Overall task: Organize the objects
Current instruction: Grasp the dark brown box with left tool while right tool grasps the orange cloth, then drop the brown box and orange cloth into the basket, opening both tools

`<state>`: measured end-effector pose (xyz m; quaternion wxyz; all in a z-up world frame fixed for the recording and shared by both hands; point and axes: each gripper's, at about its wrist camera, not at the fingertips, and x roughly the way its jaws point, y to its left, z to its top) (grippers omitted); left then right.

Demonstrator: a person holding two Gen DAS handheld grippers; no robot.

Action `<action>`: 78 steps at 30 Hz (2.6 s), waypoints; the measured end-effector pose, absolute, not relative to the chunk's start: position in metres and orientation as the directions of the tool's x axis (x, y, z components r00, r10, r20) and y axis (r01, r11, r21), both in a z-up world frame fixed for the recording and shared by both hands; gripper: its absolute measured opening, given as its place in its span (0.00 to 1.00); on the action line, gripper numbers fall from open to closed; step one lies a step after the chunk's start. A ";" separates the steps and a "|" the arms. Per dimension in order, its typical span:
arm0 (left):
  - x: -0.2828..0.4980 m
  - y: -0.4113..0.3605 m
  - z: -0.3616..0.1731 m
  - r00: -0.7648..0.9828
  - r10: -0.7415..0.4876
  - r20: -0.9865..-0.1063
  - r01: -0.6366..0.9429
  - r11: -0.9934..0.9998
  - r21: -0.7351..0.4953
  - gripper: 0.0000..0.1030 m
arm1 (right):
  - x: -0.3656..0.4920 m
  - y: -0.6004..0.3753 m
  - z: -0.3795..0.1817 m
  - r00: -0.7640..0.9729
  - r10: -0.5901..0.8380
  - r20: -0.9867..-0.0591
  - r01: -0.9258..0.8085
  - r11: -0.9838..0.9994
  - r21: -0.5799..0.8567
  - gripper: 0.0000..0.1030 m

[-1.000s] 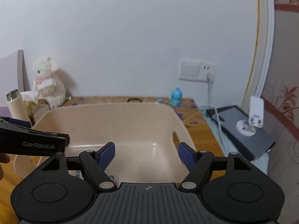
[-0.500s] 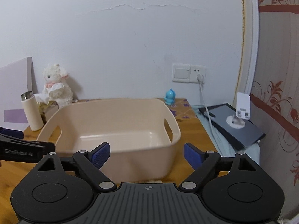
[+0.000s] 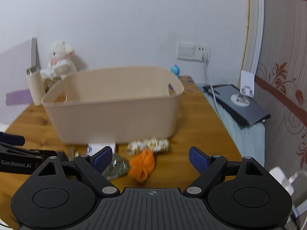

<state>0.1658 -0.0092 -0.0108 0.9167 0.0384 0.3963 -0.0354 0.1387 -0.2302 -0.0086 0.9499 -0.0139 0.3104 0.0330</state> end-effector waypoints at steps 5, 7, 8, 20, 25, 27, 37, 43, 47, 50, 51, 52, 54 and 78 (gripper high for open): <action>0.161 -0.011 -0.032 0.652 -0.041 -0.757 0.109 0.993 0.041 0.84 | 0.137 -0.224 -0.033 0.772 0.049 -0.634 -0.083 0.996 -0.024 0.86; 0.161 -0.011 -0.040 0.639 -0.038 -0.768 0.109 0.993 0.041 0.84 | 0.138 -0.221 -0.042 0.762 0.040 -0.647 -0.087 0.995 -0.040 0.86; 0.162 -0.010 -0.044 0.632 -0.039 -0.774 0.108 0.993 0.038 0.84 | 0.138 -0.219 -0.047 0.754 0.037 -0.656 -0.089 0.995 -0.046 0.86; 0.175 -0.003 -0.074 0.605 -0.056 -0.794 0.099 0.995 0.006 0.84 | 0.157 -0.216 -0.076 0.729 -0.003 -0.684 -0.065 0.995 -0.073 0.86; 0.183 -0.002 -0.075 0.626 -0.061 -0.778 0.100 0.995 0.002 0.84 | 0.171 -0.219 -0.083 0.723 0.005 -0.690 -0.059 0.997 -0.055 0.84; 0.187 -0.001 -0.076 0.633 -0.065 -0.771 0.104 0.995 0.002 0.84 | 0.176 -0.221 -0.086 0.730 0.013 -0.683 -0.054 0.998 -0.039 0.83; 0.197 0.005 -0.071 0.642 -0.107 -0.759 0.158 0.987 -0.006 0.42 | 0.189 -0.213 -0.086 0.756 0.065 -0.651 -0.094 0.996 -0.010 0.44; 0.194 0.016 -0.069 0.623 -0.143 -0.769 0.142 0.988 -0.069 0.33 | 0.183 -0.205 -0.083 0.756 0.057 -0.652 -0.099 0.995 -0.028 0.13; 0.186 0.021 -0.066 0.622 -0.167 -0.765 0.152 0.984 -0.091 0.33 | 0.173 -0.206 -0.078 0.755 0.071 -0.651 -0.101 0.995 -0.009 0.12; 0.178 0.022 -0.060 0.632 -0.181 -0.753 0.161 0.982 -0.101 0.33 | 0.162 -0.209 -0.069 0.765 0.080 -0.639 -0.104 0.995 0.000 0.12; 0.175 0.022 -0.057 0.639 -0.184 -0.747 0.164 0.981 -0.102 0.33 | 0.159 -0.209 -0.066 0.769 0.083 -0.634 -0.106 0.994 0.001 0.12; 0.172 0.022 -0.054 0.646 -0.187 -0.740 0.167 0.981 -0.102 0.33 | 0.155 -0.209 -0.062 0.774 0.084 -0.627 -0.109 0.994 -0.002 0.12; 0.165 0.021 -0.046 0.662 -0.190 -0.725 0.173 0.980 -0.099 0.33 | 0.148 -0.207 -0.054 0.785 0.086 -0.613 -0.117 0.993 -0.011 0.12; 0.200 0.005 0.070 0.800 -0.266 -0.537 0.246 0.963 -0.111 0.33 | 0.175 -0.210 0.054 0.932 0.073 -0.354 -0.101 0.993 -0.059 0.12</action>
